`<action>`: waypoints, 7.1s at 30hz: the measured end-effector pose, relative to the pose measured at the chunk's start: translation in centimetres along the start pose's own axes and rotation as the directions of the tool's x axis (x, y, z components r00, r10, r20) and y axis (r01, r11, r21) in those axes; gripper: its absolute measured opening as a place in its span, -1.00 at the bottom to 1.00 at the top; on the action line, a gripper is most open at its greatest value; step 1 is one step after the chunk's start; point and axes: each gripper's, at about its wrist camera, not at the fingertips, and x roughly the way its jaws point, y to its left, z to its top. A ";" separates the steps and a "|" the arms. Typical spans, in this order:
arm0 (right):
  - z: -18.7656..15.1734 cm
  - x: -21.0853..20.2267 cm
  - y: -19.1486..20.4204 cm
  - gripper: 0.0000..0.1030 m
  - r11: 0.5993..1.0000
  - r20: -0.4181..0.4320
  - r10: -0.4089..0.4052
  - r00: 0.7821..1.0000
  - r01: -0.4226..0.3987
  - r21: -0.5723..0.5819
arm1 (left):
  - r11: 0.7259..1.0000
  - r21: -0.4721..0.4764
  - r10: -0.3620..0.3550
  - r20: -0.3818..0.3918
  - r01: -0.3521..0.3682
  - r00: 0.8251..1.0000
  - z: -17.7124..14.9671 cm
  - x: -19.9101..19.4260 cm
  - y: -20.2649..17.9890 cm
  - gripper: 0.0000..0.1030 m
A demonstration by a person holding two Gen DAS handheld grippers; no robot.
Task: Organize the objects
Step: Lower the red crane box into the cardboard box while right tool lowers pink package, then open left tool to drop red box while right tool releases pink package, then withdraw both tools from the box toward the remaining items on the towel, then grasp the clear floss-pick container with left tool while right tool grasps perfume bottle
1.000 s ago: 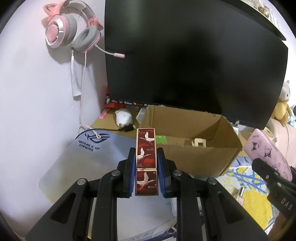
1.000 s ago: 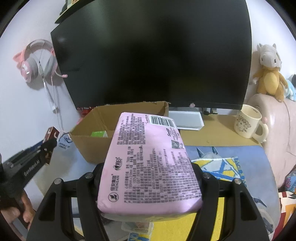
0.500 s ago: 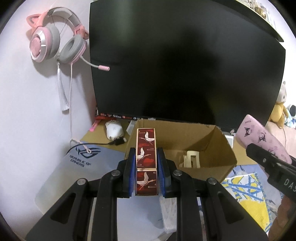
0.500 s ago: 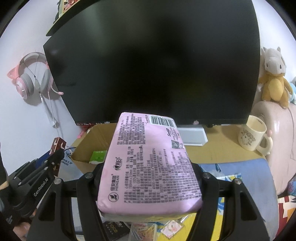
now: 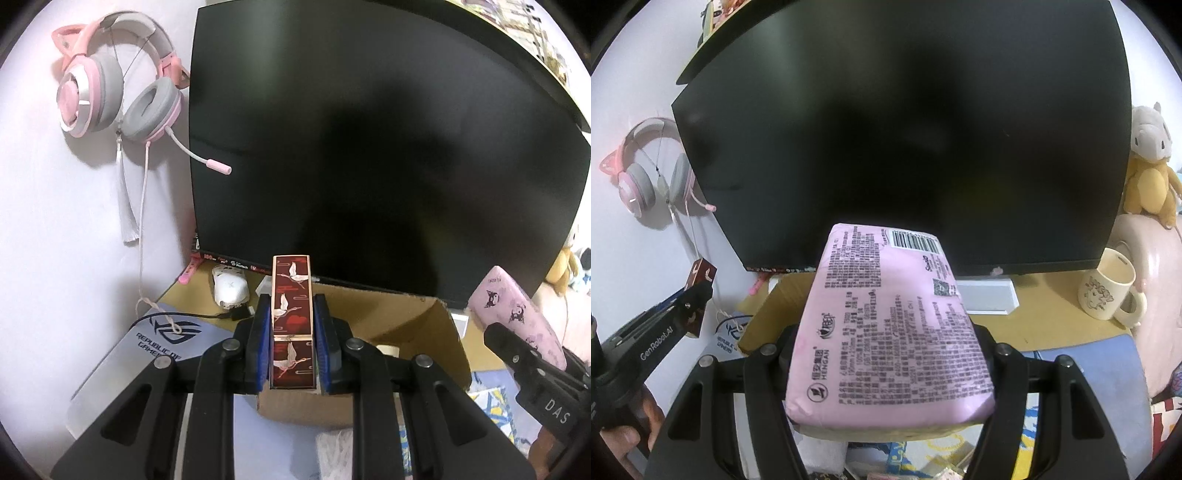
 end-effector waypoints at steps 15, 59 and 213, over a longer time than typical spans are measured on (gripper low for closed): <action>0.6 2.7 -0.2 0.39 0.999 0.066 -0.044 0.997 0.045 -0.001 | 1.000 0.002 0.014 0.037 -0.014 0.999 0.0 2.3 0.1 -0.61; -1.5 7.3 -0.1 0.39 0.998 -0.036 -0.051 0.998 0.050 -0.041 | 0.991 -0.087 -0.099 -0.012 0.097 0.995 -2.5 8.2 1.0 -0.61; -13.7 1.7 -5.5 1.00 0.932 -0.205 -0.330 0.921 0.353 0.085 | 0.995 0.039 0.103 -0.280 -0.096 0.954 -12.1 2.7 -1.3 1.00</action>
